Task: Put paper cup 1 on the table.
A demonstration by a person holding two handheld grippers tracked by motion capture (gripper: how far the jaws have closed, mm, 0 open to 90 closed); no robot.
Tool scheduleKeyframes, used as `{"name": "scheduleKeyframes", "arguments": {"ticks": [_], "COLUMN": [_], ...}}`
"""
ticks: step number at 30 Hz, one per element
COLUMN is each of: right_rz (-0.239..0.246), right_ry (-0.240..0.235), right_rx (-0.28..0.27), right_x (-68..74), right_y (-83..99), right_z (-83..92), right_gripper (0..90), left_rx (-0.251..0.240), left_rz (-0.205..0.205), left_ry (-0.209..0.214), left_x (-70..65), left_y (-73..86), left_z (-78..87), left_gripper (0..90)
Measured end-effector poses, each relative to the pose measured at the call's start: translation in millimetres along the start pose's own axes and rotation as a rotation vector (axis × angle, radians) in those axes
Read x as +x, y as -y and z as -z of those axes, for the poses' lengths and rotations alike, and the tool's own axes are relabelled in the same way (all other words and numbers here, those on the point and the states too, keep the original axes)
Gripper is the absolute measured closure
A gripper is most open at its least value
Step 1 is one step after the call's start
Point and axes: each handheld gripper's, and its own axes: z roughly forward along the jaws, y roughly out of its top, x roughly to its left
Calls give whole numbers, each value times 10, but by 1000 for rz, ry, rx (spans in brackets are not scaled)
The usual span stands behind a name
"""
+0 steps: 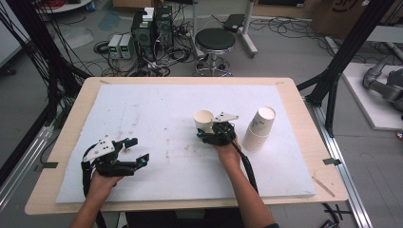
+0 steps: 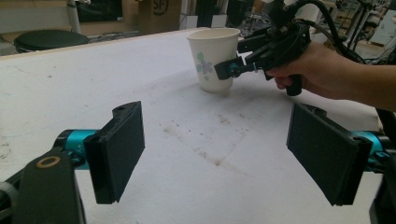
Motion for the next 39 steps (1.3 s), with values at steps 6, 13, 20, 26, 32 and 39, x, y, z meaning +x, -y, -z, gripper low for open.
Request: {"name": "scheduleKeyframes", "arguments": {"ticks": [6, 13, 20, 26, 32, 39], "right_rz": [13, 9, 2, 10, 56, 92], "right_ry": [7, 1, -17, -51, -103, -125], "right_rx": [29, 48, 46, 11, -52, -113], "right_x": [10, -5, -14, -4, 38, 69], "right_y": [37, 51, 67, 115, 220, 399], "right_z": [43, 52, 168, 398, 797, 1256], "right_gripper": [348, 314, 255, 242, 224, 222], "left_rx": [2, 7, -8, -21, -20, -16], "left_rz": [5, 3, 27, 38, 38, 32], "left_ry": [-2, 1, -3, -3, 3, -12], "left_x": [-3, -6, -5, -5, -20, -45], "left_y": [2, 5, 2, 1, -2, -5], "left_z": [-1, -5, -3, -3, -1, -3], "left_gripper": [192, 192, 171, 162, 162, 168]}}
